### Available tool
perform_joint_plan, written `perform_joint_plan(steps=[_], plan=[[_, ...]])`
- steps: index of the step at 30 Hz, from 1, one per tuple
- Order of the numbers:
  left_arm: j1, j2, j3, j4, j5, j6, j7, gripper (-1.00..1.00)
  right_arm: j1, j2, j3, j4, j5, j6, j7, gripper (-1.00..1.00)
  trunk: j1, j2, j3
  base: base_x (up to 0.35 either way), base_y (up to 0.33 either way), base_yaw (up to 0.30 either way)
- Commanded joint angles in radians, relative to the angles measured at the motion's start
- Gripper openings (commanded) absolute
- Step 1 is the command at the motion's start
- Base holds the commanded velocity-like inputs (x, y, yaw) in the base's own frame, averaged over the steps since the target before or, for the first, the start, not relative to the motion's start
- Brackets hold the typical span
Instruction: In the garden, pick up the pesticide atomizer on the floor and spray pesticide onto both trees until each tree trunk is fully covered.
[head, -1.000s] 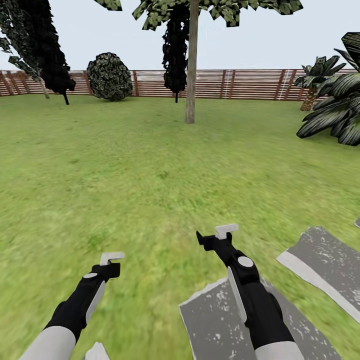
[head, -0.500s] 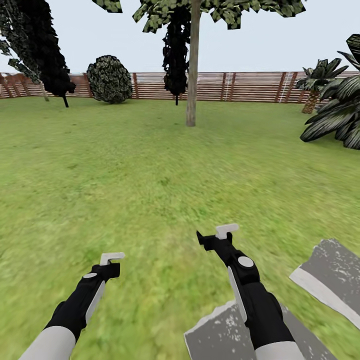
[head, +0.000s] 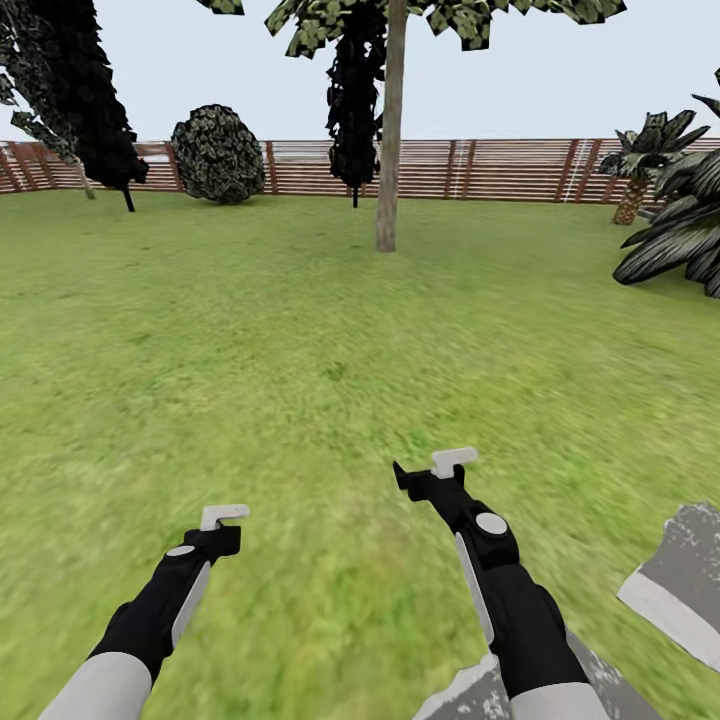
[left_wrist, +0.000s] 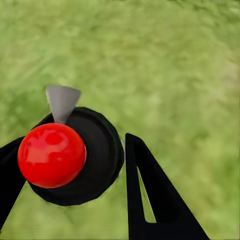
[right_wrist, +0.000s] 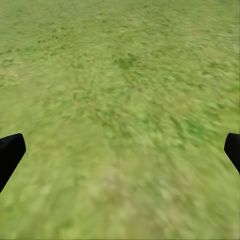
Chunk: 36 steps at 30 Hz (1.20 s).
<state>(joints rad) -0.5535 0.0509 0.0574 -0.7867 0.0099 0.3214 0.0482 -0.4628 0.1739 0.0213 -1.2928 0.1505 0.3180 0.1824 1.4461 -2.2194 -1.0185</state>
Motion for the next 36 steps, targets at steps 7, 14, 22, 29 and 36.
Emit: perform_joint_plan(steps=[7, 14, 22, 29, 36], plan=[[0.000, 0.000, -0.001, 0.000, 0.001, 0.005, 0.002, -1.00, 0.000, 0.001, -0.003, -0.003, 0.011, 0.005, 0.006, 1.00, 0.000, 0.000, -0.001, 0.335, 0.050, 0.000], [0.000, 0.001, 0.000, -0.001, 0.001, 0.004, 0.002, -1.00, 0.000, 0.001, -0.003, -0.003, 0.011, 0.006, 0.006, 1.00, 0.000, 0.000, -0.001, 0.337, 0.002, 0.000], [0.000, 0.001, 0.001, 0.000, 0.001, 0.002, 0.002, -1.00, 0.000, 0.001, -0.002, -0.005, 0.011, 0.005, 0.006, 1.00, 0.000, 0.000, -0.001, 0.338, 0.000, 0.000], [0.000, 0.001, 0.001, 0.000, 0.001, 0.002, 0.002, -1.00, 0.000, 0.001, -0.002, -0.005, 0.011, 0.005, 0.006, 1.00, 0.000, 0.000, -0.001, 0.338, 0.000, 0.000], [0.000, 0.001, 0.001, 0.000, 0.001, 0.002, 0.002, -1.00, 0.000, 0.001, -0.002, -0.006, 0.011, 0.005, 0.006, 1.00, 0.000, 0.000, -0.001, 0.338, 0.000, 0.000]])
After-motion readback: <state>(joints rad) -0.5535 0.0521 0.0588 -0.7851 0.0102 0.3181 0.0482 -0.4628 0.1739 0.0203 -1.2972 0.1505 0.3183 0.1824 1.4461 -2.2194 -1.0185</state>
